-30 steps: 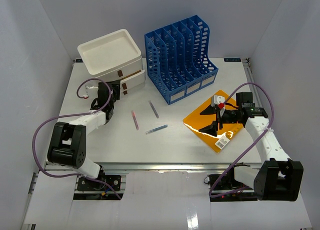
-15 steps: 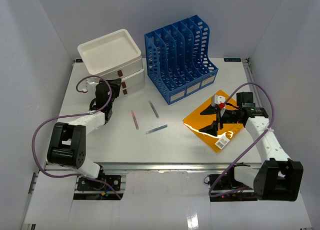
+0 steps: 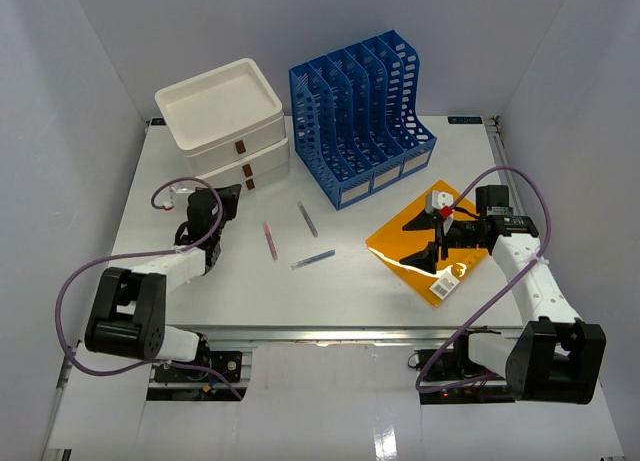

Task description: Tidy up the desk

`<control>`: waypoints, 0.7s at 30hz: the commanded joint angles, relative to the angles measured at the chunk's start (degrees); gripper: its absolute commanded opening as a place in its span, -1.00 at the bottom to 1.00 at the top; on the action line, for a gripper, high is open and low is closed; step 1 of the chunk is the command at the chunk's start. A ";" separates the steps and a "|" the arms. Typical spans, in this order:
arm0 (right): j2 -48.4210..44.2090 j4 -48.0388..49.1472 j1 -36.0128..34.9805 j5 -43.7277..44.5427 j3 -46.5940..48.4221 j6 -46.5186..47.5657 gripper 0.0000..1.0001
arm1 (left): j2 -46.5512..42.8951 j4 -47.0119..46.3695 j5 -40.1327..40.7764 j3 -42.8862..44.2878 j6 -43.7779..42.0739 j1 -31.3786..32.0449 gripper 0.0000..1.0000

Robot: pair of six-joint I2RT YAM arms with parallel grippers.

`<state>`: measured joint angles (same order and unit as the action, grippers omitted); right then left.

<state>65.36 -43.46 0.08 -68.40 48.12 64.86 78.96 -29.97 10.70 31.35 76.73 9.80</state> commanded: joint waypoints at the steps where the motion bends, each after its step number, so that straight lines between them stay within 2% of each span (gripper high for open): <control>1: -0.41 -1.22 1.35 -2.68 1.77 1.03 0.80 | 4.06 -0.99 1.75 2.04 4.51 -0.46 -0.91; 9: -0.24 -2.10 1.61 -2.88 2.01 1.70 0.80 | 13.37 -1.00 4.14 8.76 5.29 -0.54 -0.83; 12: -0.15 -2.25 1.67 -2.88 2.07 1.94 0.80 | 15.27 -1.67 4.68 10.76 5.80 -0.75 -0.65; 15: 0.03 -2.41 1.67 -2.73 2.16 1.92 0.80 | 16.83 -2.05 4.86 12.52 5.97 -1.00 -0.34; 21: 0.14 -2.53 1.91 -2.80 2.24 2.11 0.81 | 17.09 -1.51 4.58 14.05 5.25 -1.83 -0.13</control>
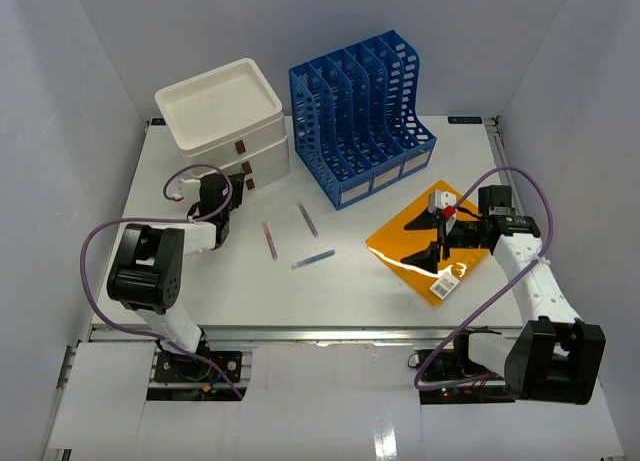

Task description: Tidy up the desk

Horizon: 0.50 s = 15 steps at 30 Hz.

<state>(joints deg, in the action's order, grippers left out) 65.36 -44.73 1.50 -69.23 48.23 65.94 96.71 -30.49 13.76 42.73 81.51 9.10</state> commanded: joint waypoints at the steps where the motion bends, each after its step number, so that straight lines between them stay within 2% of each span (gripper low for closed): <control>1: 0.16 -1.29 0.58 -1.96 2.13 1.03 0.80 | -0.81 -0.76 1.37 2.87 0.18 -1.42 -0.09; 10: 0.20 -1.57 1.21 -2.29 2.21 1.12 0.80 | -2.46 1.73 -0.88 4.54 -2.01 -3.95 0.03; 15: 0.12 -1.92 1.47 -2.49 2.40 1.45 0.81 | -4.42 -0.01 -7.96 1.95 -1.61 -3.94 -0.05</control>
<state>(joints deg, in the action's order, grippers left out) 65.36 -45.14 2.55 -69.43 48.23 66.33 96.47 -28.09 9.88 44.74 79.72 6.27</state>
